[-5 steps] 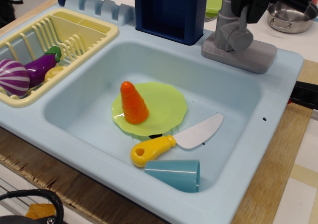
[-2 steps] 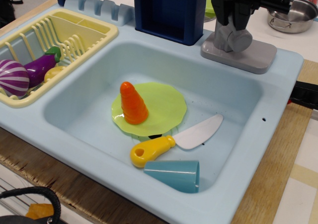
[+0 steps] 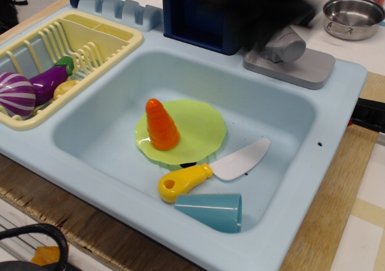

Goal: Turn lever vertical to-front

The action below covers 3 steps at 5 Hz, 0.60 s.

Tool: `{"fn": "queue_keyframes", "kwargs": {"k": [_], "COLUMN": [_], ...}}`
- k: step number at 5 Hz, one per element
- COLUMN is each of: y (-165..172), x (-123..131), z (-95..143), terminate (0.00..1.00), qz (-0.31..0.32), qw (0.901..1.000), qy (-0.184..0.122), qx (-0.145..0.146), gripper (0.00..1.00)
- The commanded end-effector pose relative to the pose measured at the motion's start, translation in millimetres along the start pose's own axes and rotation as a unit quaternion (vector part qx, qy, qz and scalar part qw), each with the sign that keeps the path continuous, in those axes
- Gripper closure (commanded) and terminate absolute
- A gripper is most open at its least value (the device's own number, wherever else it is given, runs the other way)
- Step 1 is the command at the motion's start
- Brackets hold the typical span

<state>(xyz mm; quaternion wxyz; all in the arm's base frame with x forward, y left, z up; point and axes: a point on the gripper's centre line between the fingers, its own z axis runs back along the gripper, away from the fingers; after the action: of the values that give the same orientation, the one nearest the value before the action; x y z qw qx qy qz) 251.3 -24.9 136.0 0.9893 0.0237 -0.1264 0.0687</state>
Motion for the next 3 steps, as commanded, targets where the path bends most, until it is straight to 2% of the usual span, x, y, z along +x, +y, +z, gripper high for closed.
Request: {"fn": "queue_keyframes", "kwargs": {"k": [1,2,3], "y": [4.6,6.4,2.9], "x": [-7.2,-9.0,-10.4], "z": [5.2,4.1,12.7], "terminate": [0.00,0.00,0.00], "qz": [0.021,0.022,0.023], "qw": [0.9997,0.9995,0.9962], "qy": [0.007,0.018,0.076], "qx": [-0.013,-0.016,-0.037], "gripper": [1.00,1.00,0.00]}}
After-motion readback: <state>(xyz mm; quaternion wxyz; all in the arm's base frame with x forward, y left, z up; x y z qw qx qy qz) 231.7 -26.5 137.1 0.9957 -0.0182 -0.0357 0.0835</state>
